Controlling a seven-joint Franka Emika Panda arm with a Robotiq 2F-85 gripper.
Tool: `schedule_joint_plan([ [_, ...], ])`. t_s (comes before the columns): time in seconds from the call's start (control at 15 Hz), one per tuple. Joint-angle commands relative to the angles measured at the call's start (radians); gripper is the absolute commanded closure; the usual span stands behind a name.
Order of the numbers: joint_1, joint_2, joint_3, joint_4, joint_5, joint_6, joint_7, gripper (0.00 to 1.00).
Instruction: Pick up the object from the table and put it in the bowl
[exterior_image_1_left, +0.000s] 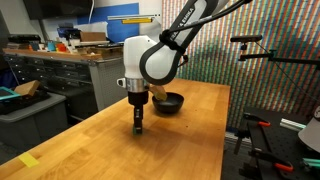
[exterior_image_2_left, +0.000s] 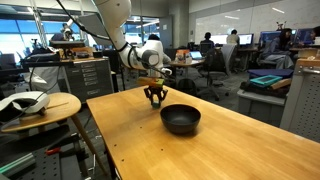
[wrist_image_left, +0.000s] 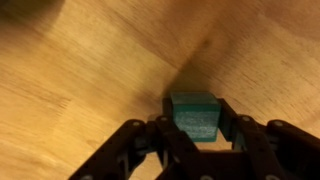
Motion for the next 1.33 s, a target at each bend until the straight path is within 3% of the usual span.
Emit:
schedule_joint_plan([
  [0.0, 0.001, -0.024, -0.013, -0.009, 0.000, 0.007, 0.001, 0.79],
  [0.67, 0.012, -0.142, -0.091, -0.094, -0.026, 0.060, 0.070, 0.79],
  [1.27, 0.031, -0.294, -0.195, -0.256, -0.110, 0.158, 0.220, 0.79],
])
